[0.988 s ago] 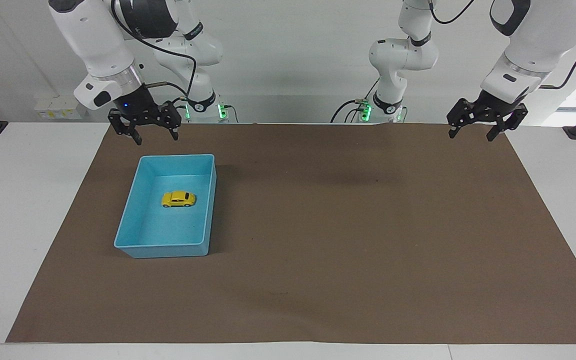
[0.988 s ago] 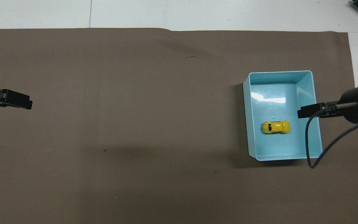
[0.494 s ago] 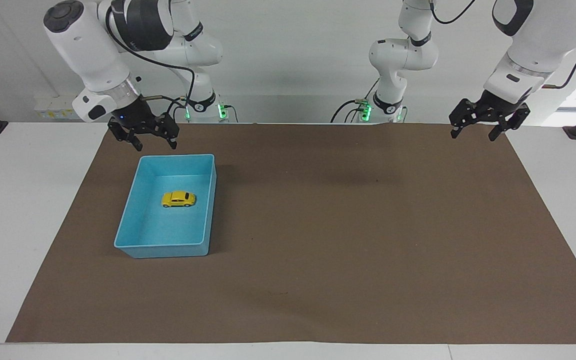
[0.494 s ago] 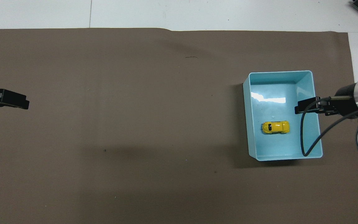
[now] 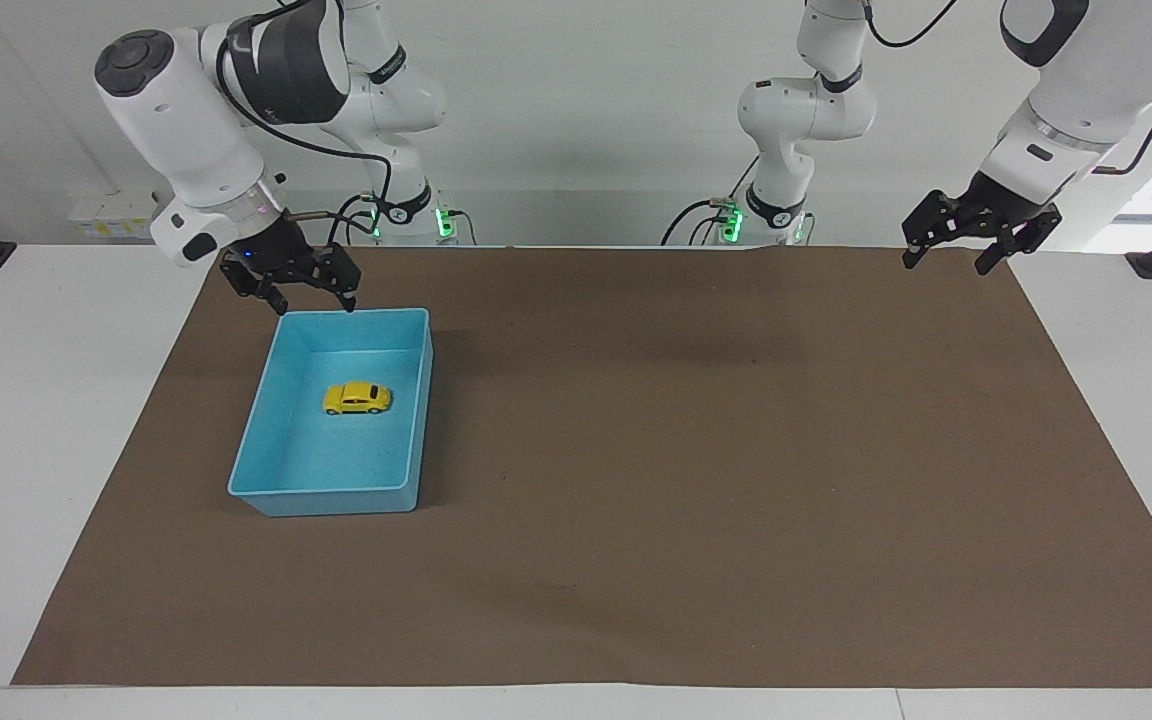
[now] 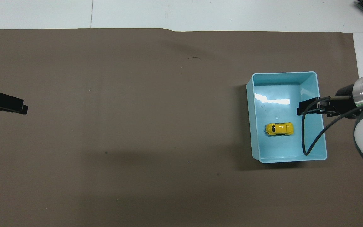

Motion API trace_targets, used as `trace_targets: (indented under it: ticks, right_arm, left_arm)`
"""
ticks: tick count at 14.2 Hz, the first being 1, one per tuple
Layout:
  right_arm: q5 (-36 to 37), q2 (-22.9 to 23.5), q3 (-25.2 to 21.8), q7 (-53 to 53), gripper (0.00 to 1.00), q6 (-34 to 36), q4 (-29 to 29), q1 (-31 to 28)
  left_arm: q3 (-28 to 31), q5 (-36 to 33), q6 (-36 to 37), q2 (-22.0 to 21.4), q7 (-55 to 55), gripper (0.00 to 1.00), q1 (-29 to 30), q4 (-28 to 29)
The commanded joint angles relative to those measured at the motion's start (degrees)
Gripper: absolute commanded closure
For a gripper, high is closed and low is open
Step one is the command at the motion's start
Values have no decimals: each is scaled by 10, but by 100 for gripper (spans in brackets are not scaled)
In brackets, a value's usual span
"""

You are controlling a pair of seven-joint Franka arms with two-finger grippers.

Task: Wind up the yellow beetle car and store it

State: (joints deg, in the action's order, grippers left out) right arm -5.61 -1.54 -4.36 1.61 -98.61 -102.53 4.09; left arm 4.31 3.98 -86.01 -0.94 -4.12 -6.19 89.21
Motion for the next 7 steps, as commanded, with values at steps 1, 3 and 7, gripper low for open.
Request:
trace_targets:
  ticks: [1,3,7]
  right_arm:
    - [41,-3,2,8,0,22,5,-6]
    - [60,-2,4,9,0,22,10,-2]
    - [64,-4,5,9,0,25,11,-3]
  left_arm:
    - [-4,6,12,-4,4,0,10,-4]
    - [-4,6,12,-4,4,0,11,-4]
    - [-4,5,12,-5,3,0,10,-3]
